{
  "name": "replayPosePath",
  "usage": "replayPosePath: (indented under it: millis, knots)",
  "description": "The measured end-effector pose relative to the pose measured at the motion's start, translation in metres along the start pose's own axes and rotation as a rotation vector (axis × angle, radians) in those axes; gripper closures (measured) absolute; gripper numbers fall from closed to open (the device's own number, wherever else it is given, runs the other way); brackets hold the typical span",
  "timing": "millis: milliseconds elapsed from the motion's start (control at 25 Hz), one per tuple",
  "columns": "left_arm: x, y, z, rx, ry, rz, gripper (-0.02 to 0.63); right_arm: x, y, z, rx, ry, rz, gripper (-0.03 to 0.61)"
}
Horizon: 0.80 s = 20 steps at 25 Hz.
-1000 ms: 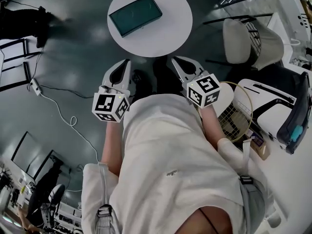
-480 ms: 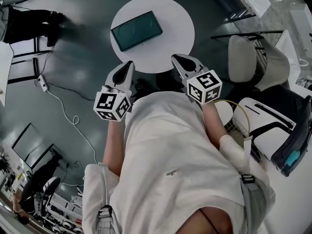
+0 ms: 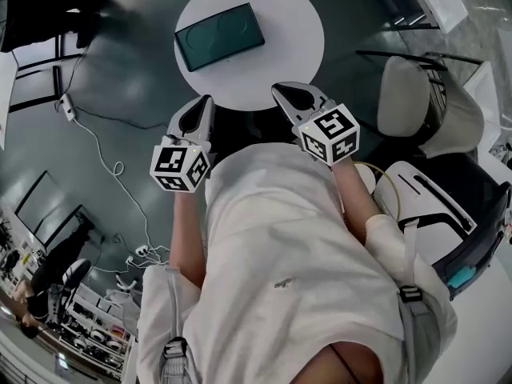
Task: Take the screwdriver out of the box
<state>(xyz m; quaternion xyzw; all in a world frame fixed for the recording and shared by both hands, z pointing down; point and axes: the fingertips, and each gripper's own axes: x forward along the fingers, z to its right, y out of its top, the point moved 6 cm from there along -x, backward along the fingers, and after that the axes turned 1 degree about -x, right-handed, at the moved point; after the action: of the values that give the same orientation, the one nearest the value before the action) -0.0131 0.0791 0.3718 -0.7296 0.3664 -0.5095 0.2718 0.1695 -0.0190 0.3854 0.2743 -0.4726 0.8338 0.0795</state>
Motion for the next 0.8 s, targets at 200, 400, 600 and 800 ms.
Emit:
replayPosePath:
  millis: [200, 400, 600, 800]
  knots:
    - [0.008, -0.005, -0.028, 0.097, 0.009, -0.111, 0.603, 0.022, -0.005, 0.0, 0.024, 0.019, -0.054, 0.572]
    - [0.04, -0.013, -0.061, 0.162, -0.054, -0.209, 0.603, 0.038, -0.006, -0.001, 0.063, -0.014, -0.077, 0.572]
    - [0.077, -0.006, -0.084, 0.264, -0.104, -0.273, 0.603, 0.048, -0.008, -0.001, 0.089, -0.046, -0.099, 0.572]
    - [0.121, 0.002, -0.097, 0.464, -0.138, -0.32, 0.603, 0.062, -0.015, 0.0, 0.125, -0.092, -0.118, 0.572]
